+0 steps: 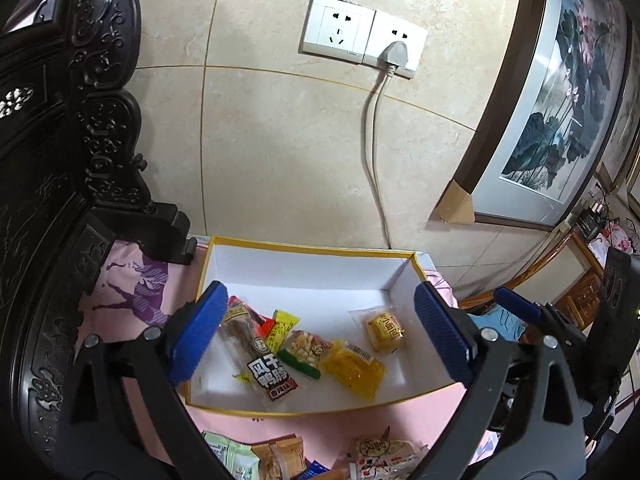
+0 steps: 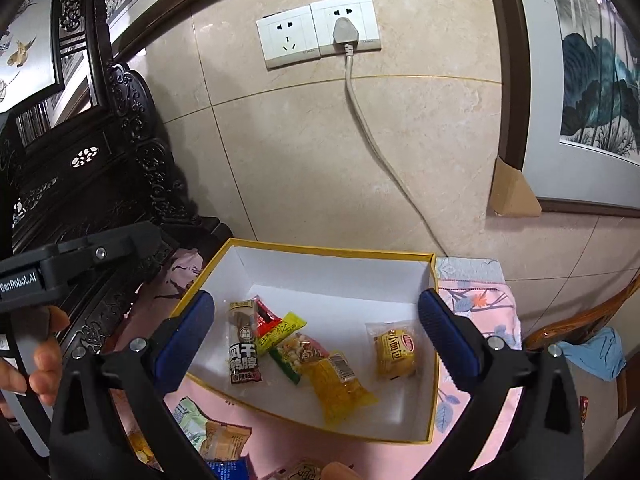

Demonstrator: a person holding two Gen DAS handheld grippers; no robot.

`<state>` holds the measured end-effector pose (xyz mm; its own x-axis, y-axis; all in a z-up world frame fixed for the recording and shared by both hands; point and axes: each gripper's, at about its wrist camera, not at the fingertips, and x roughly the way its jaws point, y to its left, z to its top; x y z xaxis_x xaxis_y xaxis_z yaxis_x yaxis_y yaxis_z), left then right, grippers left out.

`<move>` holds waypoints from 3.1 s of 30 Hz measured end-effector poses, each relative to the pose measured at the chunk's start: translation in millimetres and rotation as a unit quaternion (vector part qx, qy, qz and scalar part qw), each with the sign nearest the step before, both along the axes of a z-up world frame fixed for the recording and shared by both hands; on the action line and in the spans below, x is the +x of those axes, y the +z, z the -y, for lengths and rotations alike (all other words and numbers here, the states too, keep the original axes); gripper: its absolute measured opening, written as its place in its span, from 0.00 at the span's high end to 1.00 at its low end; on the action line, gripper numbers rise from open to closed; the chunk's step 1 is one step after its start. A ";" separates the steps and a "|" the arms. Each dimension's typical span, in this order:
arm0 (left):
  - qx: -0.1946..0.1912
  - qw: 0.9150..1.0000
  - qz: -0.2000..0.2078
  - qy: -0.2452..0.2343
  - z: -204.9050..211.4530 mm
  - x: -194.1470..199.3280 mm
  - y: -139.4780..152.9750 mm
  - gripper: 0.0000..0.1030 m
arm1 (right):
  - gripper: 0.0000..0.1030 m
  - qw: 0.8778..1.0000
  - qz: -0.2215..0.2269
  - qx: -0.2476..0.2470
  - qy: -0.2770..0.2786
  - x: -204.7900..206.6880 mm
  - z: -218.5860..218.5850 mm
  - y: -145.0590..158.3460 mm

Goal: Organize snacks
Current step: 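Carry both bags over the yellow box and release them inside, then move both tools back over the remaining snack pile, then grasp a white snack bag with the right tool while the left tool grasps a red-and-white packet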

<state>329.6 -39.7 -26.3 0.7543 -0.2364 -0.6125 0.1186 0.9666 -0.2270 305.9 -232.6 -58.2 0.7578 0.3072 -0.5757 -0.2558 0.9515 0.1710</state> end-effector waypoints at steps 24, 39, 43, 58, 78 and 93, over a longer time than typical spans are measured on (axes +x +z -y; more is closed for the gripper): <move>0.022 0.999 -0.006 0.022 -25.0 -135.6 -12.1 0.05 | 0.01 0.999 -0.022 -0.016 0.035 -123.0 27.9 -25.9; 0.019 0.989 -0.129 0.068 -79.7 -264.2 -107.2 0.05 | 0.22 0.985 -0.162 -0.050 0.018 -203.6 44.1 -155.0; 0.015 0.987 -0.137 0.077 -84.4 -273.0 -110.9 0.05 | 0.25 0.987 -0.158 -0.037 0.020 -196.4 39.1 -152.5; 0.005 0.986 -0.132 0.103 -95.4 -279.6 -102.5 0.05 | 0.61 0.965 -0.116 -0.146 0.184 -146.3 -39.0 -169.1; 0.040 0.974 -0.179 0.135 -107.8 -225.1 -155.8 0.05 | 0.86 0.978 -0.143 0.062 0.139 -184.4 30.5 -120.3; 0.072 0.967 -0.242 0.015 -65.5 -214.7 -229.3 0.28 | 0.86 0.972 -0.172 0.097 0.125 -192.6 20.1 -129.7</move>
<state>115.0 25.9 -255.6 0.3755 -0.1045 -0.9209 0.0033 0.9938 -0.1115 113.3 -252.7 -188.0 0.4178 0.5853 -0.6949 -0.3701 0.8081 0.4582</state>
